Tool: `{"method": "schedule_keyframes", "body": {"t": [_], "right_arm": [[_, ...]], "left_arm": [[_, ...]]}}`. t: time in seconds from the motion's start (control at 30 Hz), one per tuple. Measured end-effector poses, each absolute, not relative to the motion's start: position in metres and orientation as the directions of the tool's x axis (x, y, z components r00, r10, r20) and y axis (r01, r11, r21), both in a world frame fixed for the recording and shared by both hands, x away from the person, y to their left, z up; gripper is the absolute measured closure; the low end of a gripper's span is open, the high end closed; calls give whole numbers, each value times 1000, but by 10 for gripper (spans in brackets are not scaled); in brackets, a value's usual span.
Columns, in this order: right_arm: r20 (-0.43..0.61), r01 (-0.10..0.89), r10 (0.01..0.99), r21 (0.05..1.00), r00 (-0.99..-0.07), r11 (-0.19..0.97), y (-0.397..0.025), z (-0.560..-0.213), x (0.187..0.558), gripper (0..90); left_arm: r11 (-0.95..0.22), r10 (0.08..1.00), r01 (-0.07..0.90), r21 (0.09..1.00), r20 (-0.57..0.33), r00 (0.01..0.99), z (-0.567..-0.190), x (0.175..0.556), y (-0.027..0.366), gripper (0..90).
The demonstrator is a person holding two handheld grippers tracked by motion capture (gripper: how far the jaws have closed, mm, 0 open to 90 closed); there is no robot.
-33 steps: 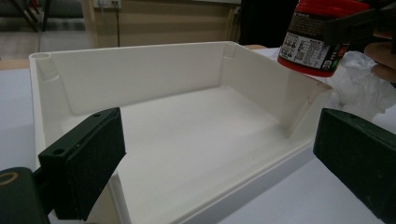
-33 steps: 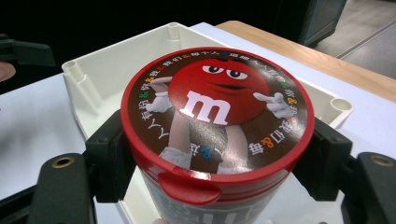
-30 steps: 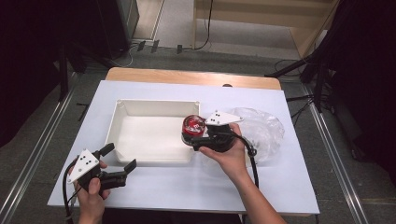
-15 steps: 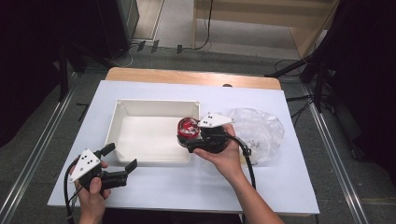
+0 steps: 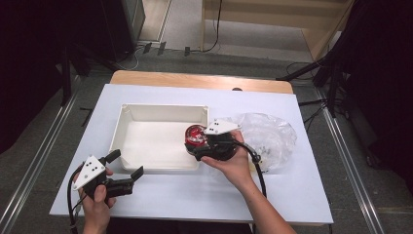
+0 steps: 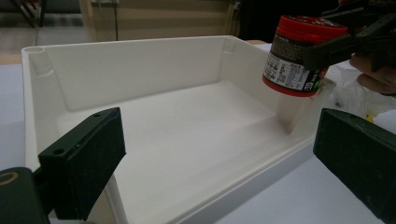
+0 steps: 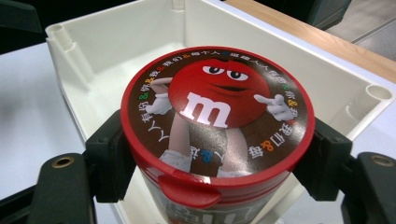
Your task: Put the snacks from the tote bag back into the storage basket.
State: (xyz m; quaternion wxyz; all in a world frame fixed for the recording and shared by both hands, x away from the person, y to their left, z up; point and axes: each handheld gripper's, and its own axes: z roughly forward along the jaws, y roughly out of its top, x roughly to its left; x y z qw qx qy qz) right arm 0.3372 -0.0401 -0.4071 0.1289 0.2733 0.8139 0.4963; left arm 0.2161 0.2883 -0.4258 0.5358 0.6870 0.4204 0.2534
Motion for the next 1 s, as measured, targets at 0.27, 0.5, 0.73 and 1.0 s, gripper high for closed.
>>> {"method": "schedule_keyframes", "body": {"t": [0.27,0.5,0.73,1.0], "right_arm": [[54,325,578,867,-815,377,-39,-412,338,258],[39,321,575,860,-817,397,-37,-414,337,258],[41,321,572,859,-819,399,-37,-415,338,258],[18,328,571,833,-821,445,-34,-423,340,258]], "left_arm": [[-73,849,308,949,-103,518,-426,216,288,27],[-77,849,310,947,-101,519,-427,217,288,27],[-77,847,313,947,-103,521,-428,217,287,27],[-77,848,312,947,-103,521,-428,218,287,27]]}}
